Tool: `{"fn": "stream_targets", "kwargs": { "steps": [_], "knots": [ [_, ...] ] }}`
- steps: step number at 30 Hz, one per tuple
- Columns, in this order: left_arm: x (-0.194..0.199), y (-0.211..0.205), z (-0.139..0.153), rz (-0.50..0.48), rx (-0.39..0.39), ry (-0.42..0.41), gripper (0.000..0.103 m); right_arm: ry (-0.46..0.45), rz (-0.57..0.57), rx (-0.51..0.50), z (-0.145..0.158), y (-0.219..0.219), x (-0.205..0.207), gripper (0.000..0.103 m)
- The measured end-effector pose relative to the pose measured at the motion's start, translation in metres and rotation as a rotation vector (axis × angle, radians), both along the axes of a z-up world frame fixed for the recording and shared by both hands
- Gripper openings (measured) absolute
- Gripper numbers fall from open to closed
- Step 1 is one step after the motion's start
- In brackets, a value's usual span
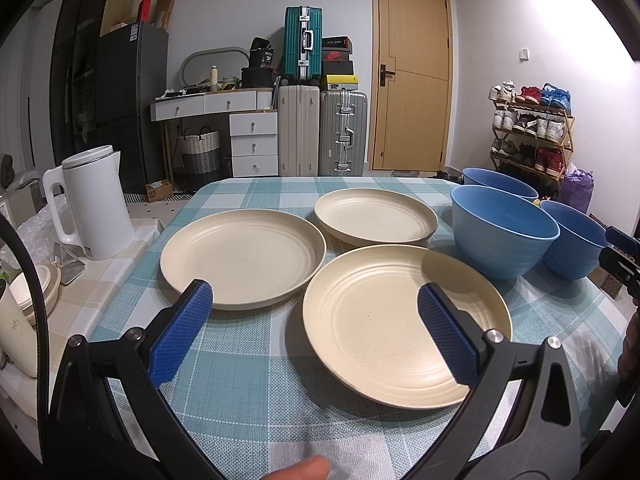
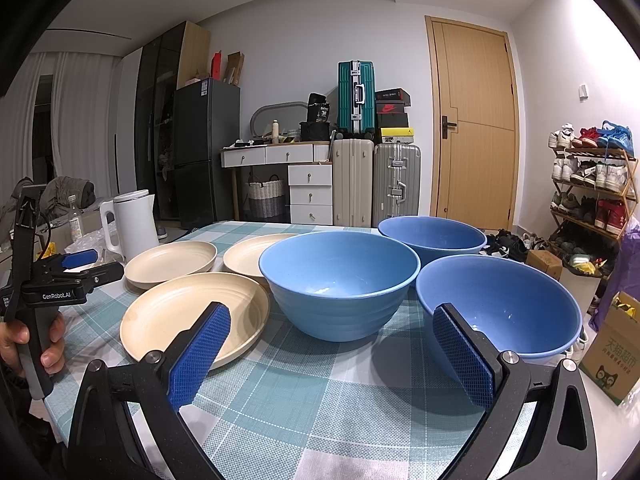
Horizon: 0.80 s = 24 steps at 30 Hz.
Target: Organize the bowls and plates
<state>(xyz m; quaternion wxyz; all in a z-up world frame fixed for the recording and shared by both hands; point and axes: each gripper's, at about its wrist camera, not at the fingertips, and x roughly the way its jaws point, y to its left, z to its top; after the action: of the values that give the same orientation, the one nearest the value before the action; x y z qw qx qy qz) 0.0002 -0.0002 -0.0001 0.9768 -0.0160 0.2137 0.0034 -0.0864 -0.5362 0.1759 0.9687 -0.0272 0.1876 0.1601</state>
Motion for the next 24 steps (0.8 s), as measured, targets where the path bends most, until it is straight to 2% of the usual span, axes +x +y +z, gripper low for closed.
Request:
{"fn": "stream_targets", "kwargs": {
  "steps": [24],
  "knots": [
    [0.0007, 0.0003, -0.0002, 0.002, -0.003, 0.001, 0.102, 0.004, -0.004, -0.002, 0.0023, 0.0017, 0.0003, 0.103]
  ]
}}
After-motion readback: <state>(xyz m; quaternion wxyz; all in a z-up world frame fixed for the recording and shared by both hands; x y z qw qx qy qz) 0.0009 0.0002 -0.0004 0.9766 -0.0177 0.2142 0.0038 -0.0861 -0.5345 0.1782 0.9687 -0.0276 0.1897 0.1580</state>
